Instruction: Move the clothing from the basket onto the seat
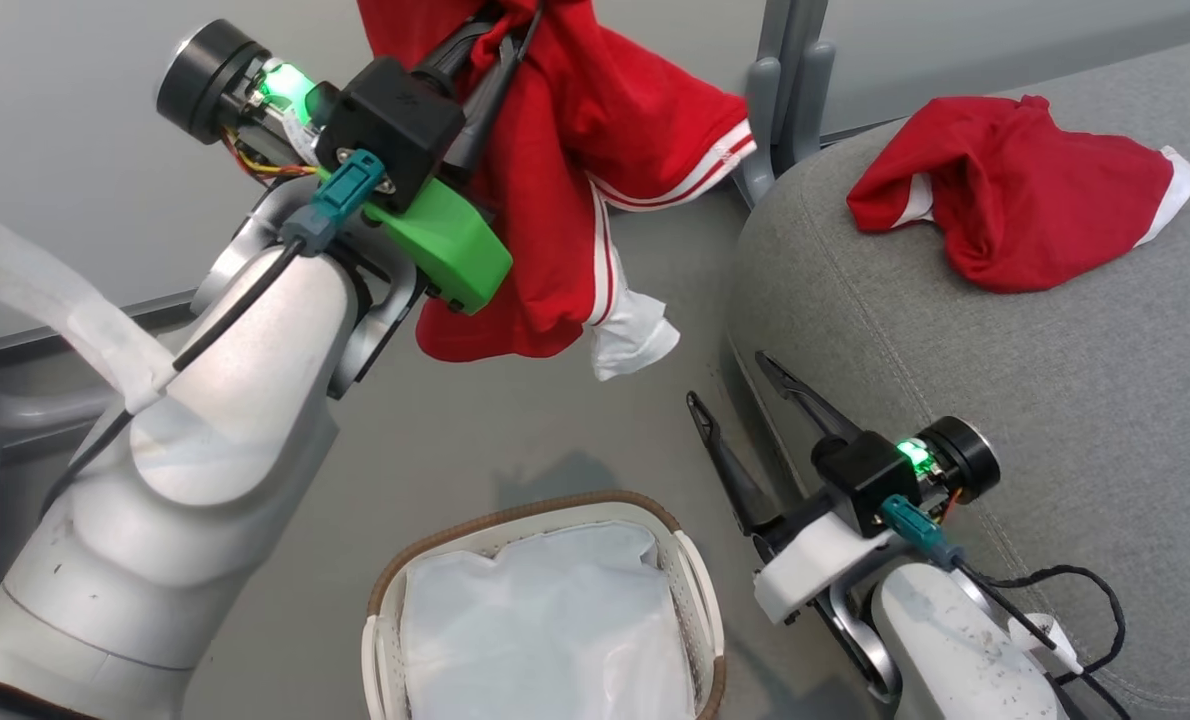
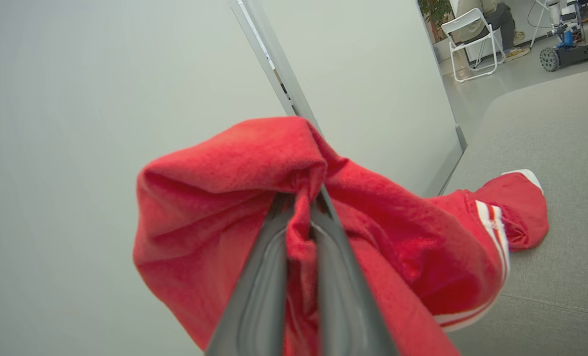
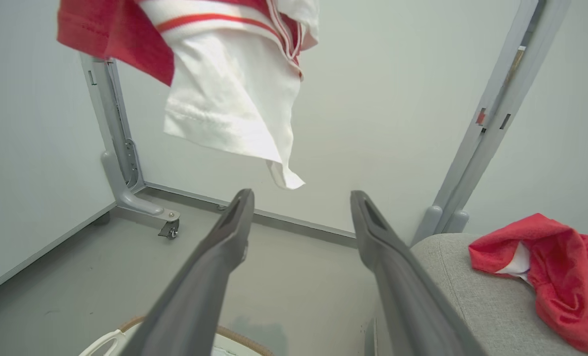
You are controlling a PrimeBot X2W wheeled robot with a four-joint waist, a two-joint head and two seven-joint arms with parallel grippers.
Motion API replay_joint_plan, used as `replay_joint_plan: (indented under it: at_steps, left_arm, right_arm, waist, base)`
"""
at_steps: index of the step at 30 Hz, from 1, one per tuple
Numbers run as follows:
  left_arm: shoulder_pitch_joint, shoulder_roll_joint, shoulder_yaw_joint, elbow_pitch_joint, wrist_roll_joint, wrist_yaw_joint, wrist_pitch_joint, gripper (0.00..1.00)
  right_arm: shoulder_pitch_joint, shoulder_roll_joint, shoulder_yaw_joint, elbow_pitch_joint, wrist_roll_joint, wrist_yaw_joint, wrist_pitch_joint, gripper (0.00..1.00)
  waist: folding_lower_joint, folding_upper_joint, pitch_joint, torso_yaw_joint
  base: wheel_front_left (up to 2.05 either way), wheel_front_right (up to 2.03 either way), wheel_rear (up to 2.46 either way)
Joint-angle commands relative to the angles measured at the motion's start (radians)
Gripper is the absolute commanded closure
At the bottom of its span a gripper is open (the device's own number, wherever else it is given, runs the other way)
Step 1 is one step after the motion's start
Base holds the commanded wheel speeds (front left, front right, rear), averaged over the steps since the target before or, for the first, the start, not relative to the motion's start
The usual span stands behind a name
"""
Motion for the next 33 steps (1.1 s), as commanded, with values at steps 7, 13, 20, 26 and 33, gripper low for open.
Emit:
replay_joint_plan:
  at_steps: [7,13,20,26,33]
  left_arm:
    - [-0.037,-0.039,-0.036,-0.023,-0.018,-0.005,0.008,1.00]
    - [-0.021,-0.050,-0.058,-0.043,-0.035,-0.006,0.016,1.00]
    - [0.019,-0.047,-0.068,-0.044,-0.060,0.000,0.023,1.00]
    - [0.055,-0.038,-0.067,-0.027,-0.079,0.007,0.012,1.00]
    - [0.115,-0.026,-0.048,-0.004,-0.120,0.028,-0.011,1.00]
  right_arm:
    - [-0.084,-0.004,0.046,0.058,-0.019,-0.001,-0.002,0.00]
    - [-0.148,-0.003,0.077,0.052,0.000,-0.001,-0.002,0.00]
    - [-0.190,-0.004,0.102,-0.025,0.033,-0.001,-0.002,0.00]
    - [-0.192,-0.004,0.134,-0.044,0.036,-0.001,-0.002,0.96]
    - [-0.199,-0.004,0.119,-0.042,0.029,-0.001,-0.002,1.00]
  waist:
    - [0.0001,0.0000,-0.014,0.024]
    - [0.0001,0.0000,-0.026,0.036]
    - [0.0001,0.0000,-0.032,0.044]
    - [0.0001,0.0000,-0.032,0.043]
    - [0.0001,0.0000,-0.022,0.038]
  base:
    - [0.00,0.00,0.00]
    - [0.00,0.00,0.00]
    - [0.00,0.00,0.00]
    - [0.00,0.00,0.00]
    - [0.00,0.00,0.00]
